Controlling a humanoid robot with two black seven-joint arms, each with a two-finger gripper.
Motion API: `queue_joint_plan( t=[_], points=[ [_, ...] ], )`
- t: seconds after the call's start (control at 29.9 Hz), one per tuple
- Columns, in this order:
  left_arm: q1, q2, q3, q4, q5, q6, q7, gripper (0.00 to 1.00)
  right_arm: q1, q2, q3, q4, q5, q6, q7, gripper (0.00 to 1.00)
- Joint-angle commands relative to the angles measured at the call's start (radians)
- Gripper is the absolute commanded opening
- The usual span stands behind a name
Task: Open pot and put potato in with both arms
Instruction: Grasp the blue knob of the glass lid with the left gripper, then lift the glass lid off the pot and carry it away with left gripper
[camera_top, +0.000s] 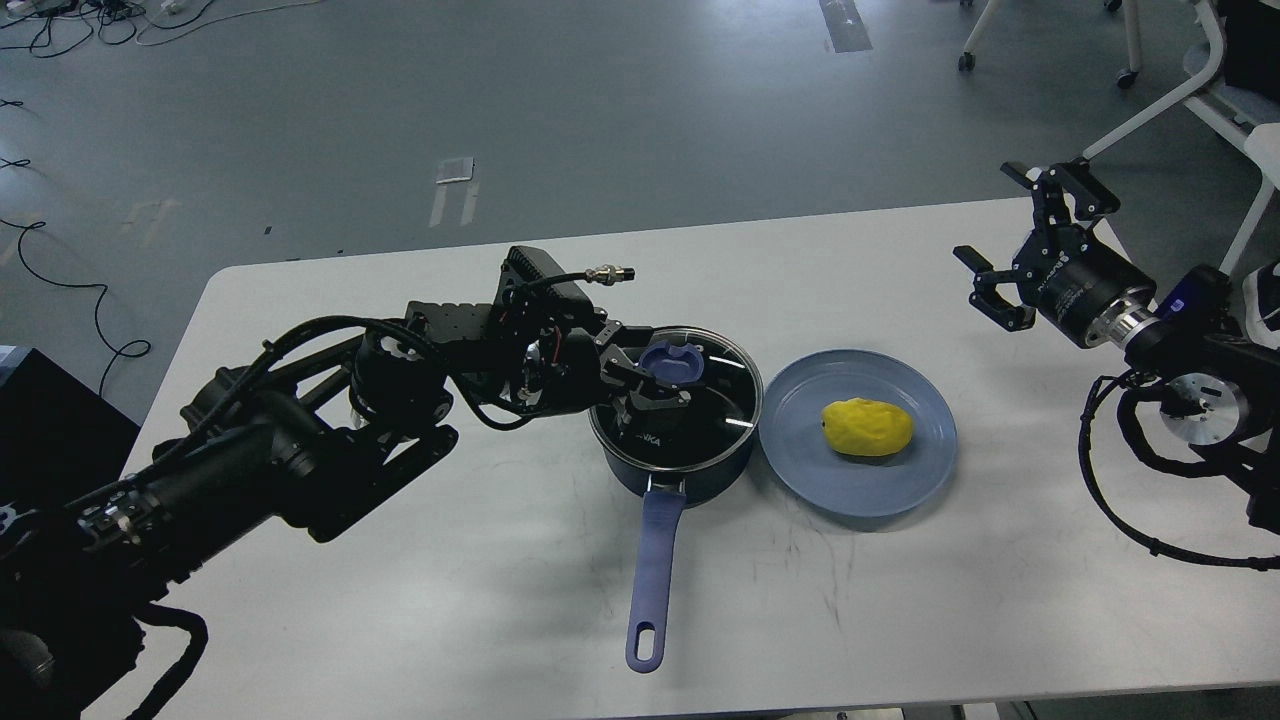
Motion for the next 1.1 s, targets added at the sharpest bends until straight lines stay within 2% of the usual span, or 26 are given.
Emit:
queue_joint_plan(
  t=[0.0,0.13,0.3,0.43,0.6,0.7,0.8,0.94,1.07],
  points=[
    [-0.001,0.000,0.004,0.000,0.000,0.002,0.004,0.51,0.000,0.000,0.000,0.000,0.000,0.000,0.000,1.00],
    [-0.006,0.003,0.004,-0.015,0.000,0.003,0.004,0.41,0.000,0.000,0.000,0.000,0.000,0.000,0.000,1.00],
    [-0.026,0.031,0.003,-0.077,-0.006,0.002,0.004,0.41,-0.001,0.001,0.000,0.000,0.000,0.000,0.000,1.00],
    [-0.064,0.132,0.001,-0.161,-0.015,0.002,0.000,0.41,-0.003,0.001,0.000,0.000,0.000,0.000,0.000,1.00],
    [-0.077,0.260,0.003,-0.187,-0.078,0.005,-0.014,0.42,-0.003,0.001,0.000,0.000,0.000,0.000,0.000,1.00],
    [-0.064,0.348,0.009,-0.181,-0.087,0.037,-0.049,0.42,-0.003,0.001,0.000,0.000,0.000,0.000,0.000,1.00],
    [-0.028,0.458,0.064,-0.167,-0.095,0.102,-0.097,0.42,-0.003,0.001,0.000,0.000,0.000,0.000,0.000,1.00],
    [0.038,0.564,0.114,-0.147,-0.132,0.187,-0.104,0.42,-0.003,0.001,0.000,0.000,0.000,0.000,0.000,1.00],
    [0.123,0.598,0.122,-0.101,-0.136,0.259,-0.104,0.43,-0.003,0.001,-0.001,0.001,-0.001,0.000,0.000,1.00]
  ],
)
